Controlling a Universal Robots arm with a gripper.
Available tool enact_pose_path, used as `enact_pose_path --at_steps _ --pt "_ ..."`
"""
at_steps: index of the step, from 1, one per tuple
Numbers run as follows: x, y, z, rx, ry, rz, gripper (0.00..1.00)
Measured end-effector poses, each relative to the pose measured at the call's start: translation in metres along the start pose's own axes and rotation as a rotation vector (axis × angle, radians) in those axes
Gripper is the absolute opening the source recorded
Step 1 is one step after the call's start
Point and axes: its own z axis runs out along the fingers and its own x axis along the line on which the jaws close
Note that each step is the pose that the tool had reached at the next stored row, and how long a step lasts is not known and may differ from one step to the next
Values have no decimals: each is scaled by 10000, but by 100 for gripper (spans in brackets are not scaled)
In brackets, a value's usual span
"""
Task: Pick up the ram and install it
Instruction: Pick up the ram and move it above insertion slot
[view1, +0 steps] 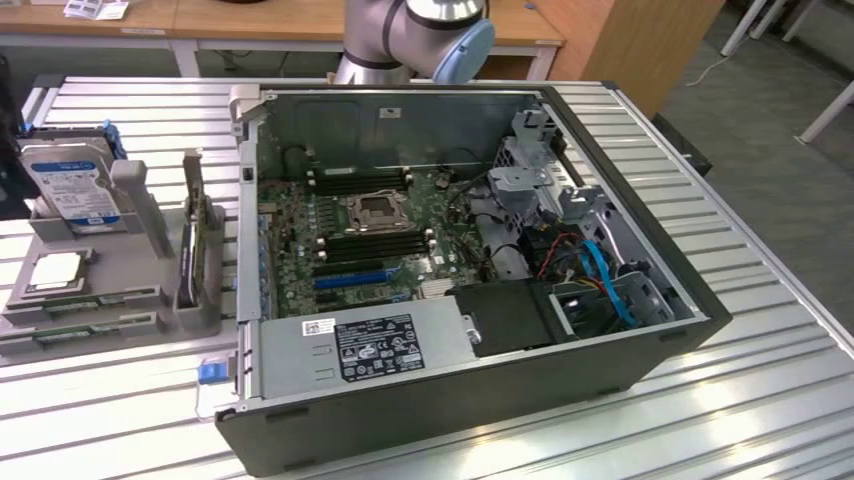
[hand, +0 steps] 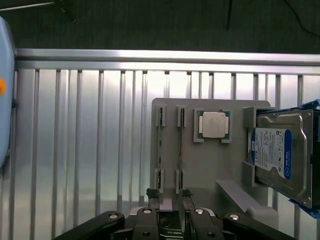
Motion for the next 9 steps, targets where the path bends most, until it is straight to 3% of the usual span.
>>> enact_pose_path --at_steps 9 --pt "-5 -3 164 -1 -1 34 30"
